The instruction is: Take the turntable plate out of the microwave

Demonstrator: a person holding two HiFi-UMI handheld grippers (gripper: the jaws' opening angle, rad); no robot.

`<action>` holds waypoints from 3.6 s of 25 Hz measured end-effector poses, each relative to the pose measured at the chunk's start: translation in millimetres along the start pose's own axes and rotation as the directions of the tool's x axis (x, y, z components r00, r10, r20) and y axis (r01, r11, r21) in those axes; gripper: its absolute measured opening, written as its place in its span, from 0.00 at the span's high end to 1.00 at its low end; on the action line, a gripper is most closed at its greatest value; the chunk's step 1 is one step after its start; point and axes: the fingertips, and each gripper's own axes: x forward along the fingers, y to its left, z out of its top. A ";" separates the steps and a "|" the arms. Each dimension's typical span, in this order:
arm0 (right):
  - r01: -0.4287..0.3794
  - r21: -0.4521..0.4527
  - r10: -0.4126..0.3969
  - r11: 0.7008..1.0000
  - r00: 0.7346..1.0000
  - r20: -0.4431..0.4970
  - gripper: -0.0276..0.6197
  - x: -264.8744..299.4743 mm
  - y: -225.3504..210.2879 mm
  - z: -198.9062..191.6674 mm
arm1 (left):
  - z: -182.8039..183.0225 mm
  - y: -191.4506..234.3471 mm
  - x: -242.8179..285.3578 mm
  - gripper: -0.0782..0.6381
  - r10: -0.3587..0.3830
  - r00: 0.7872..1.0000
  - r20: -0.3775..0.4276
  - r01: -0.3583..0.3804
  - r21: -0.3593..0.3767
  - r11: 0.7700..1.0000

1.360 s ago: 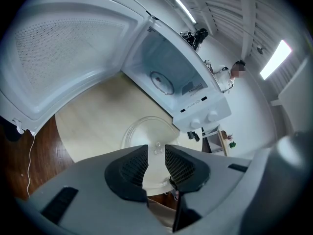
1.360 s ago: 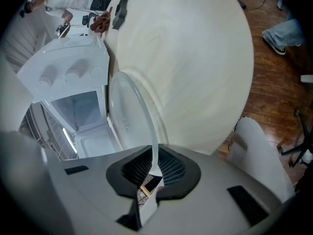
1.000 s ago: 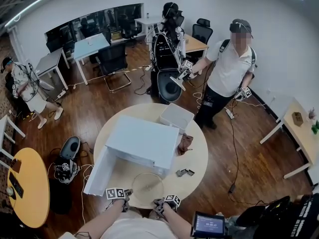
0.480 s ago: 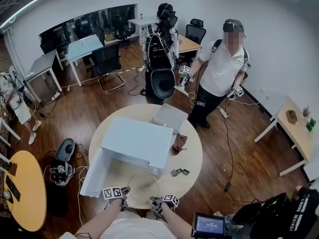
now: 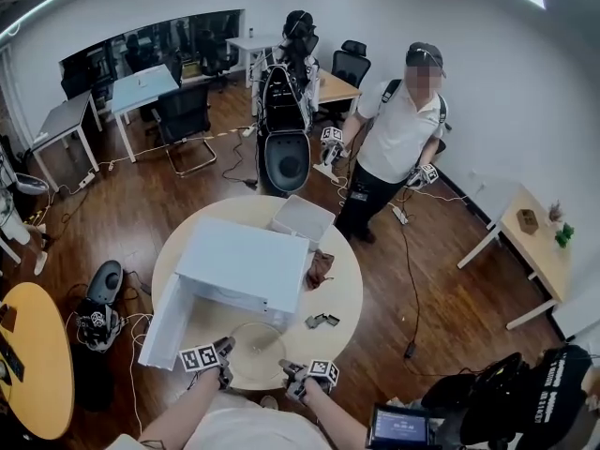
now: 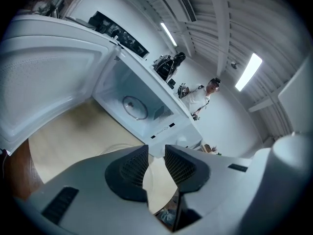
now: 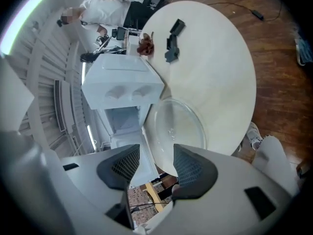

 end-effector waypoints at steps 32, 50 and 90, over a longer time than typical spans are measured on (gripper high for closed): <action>0.223 -0.958 0.587 0.182 0.757 0.288 0.65 -251.4 388.4 -3.1 | 126.1 -221.0 -162.8 0.74 -0.410 0.880 0.238 0.231 0.540 0.810; 0.407 -0.904 0.551 0.134 0.728 0.409 0.65 -206.0 408.3 -80.9 | 165.9 -187.4 -216.6 0.74 -0.473 0.871 0.131 0.304 0.613 0.730; 0.583 -0.756 0.351 0.298 0.669 0.655 0.65 -148.1 316.8 -199.5 | 89.3 -81.5 -217.8 0.75 -0.490 0.851 -0.191 0.499 0.585 0.639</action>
